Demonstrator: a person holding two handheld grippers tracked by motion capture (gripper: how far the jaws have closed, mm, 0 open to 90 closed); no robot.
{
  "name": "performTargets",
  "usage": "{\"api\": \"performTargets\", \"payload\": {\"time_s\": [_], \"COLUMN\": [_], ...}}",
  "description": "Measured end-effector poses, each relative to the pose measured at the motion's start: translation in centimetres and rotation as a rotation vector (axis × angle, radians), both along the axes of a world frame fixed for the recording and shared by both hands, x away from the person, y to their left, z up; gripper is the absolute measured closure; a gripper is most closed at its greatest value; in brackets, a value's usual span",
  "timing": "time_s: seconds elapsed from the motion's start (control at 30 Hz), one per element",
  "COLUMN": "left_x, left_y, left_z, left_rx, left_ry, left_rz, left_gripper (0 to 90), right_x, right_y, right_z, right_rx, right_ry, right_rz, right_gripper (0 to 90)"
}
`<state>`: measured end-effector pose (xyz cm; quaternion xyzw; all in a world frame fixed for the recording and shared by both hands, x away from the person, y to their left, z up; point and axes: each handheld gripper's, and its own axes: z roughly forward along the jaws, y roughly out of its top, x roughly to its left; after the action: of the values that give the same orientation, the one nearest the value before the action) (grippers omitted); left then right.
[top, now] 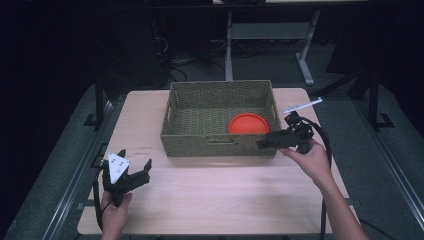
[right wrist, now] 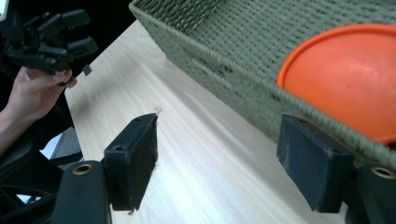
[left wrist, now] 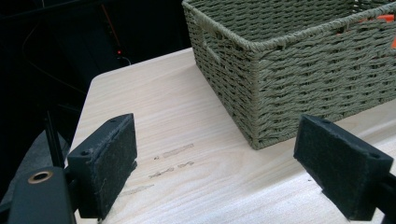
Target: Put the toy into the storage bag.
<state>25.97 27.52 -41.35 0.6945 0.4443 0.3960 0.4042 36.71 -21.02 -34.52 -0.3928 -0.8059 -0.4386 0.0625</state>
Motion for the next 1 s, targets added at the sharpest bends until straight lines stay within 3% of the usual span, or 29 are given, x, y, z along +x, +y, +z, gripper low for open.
{"api": "performTargets", "payload": {"time_s": [0.43,0.7,1.0], "left_x": [0.0,0.0,-0.1], "left_y": [-0.1,-0.2,-0.1], "left_z": [0.0,0.0,0.0], "left_rx": [0.001,0.000,0.004], "left_ry": [-0.002,-0.004,-0.005], "left_rz": [-0.004,-0.003,-0.005], "left_gripper": [12.8,12.7,12.8], "right_x": [-2.2,-3.2,-4.3], "right_y": [-1.6,-3.0,-3.8], "right_z": [-1.5,-3.8,-5.1], "right_rx": [0.019,0.045,0.062], "right_ry": [0.006,0.017,0.026], "right_rz": [0.000,0.000,0.000], "right_gripper": [27.8,26.7,25.8]}}
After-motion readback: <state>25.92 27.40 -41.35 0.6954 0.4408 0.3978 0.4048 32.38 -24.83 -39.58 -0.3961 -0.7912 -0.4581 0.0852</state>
